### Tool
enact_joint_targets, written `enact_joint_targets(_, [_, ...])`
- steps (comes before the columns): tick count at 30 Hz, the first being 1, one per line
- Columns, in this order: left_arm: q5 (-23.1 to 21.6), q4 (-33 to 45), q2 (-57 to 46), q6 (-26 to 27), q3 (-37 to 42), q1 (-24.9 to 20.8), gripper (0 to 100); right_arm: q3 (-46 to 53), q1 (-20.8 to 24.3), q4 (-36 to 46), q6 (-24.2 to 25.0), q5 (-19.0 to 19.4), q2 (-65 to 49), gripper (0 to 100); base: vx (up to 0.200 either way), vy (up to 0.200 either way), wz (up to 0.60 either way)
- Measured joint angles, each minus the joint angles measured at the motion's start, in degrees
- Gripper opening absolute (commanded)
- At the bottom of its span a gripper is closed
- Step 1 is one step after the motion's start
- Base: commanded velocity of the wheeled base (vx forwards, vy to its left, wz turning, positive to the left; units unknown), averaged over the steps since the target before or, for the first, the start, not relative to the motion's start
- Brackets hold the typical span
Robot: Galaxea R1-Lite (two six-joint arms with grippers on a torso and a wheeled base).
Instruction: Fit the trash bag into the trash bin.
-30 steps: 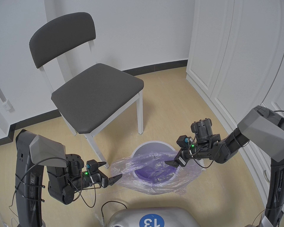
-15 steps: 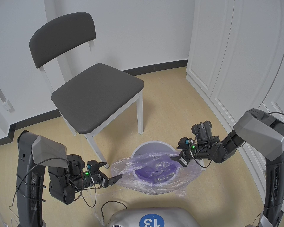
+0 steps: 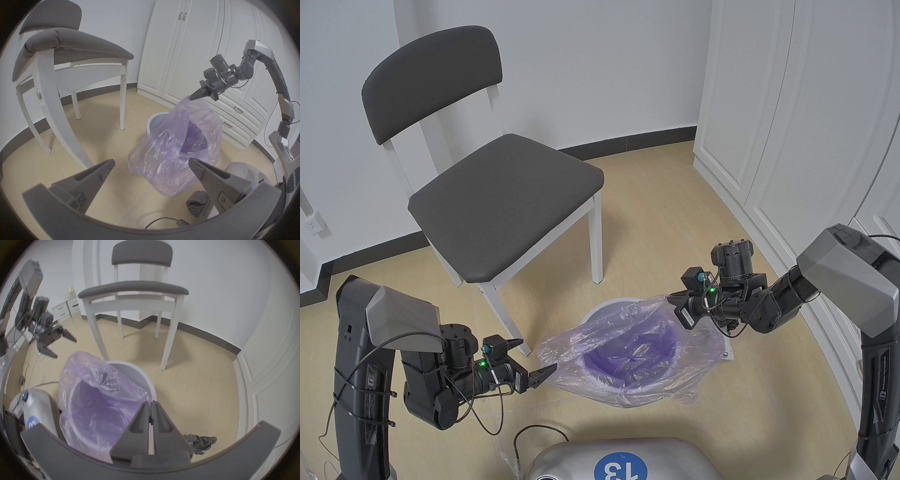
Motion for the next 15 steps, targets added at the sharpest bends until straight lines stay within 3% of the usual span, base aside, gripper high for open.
enact_joint_targets(7, [1.08,0.02,-0.11,0.0,-0.61,0.0,100,-3.96,0.52,-5.32,5.3,-0.72,2.71,0,0.0,0.0,0.0])
enact_joint_targets(15, [2.46,0.02,0.04,-0.17,-1.88,-0.43,100,-9.25,2.07,-6.57,7.5,-2.96,7.14,0,0.0,0.0,0.0])
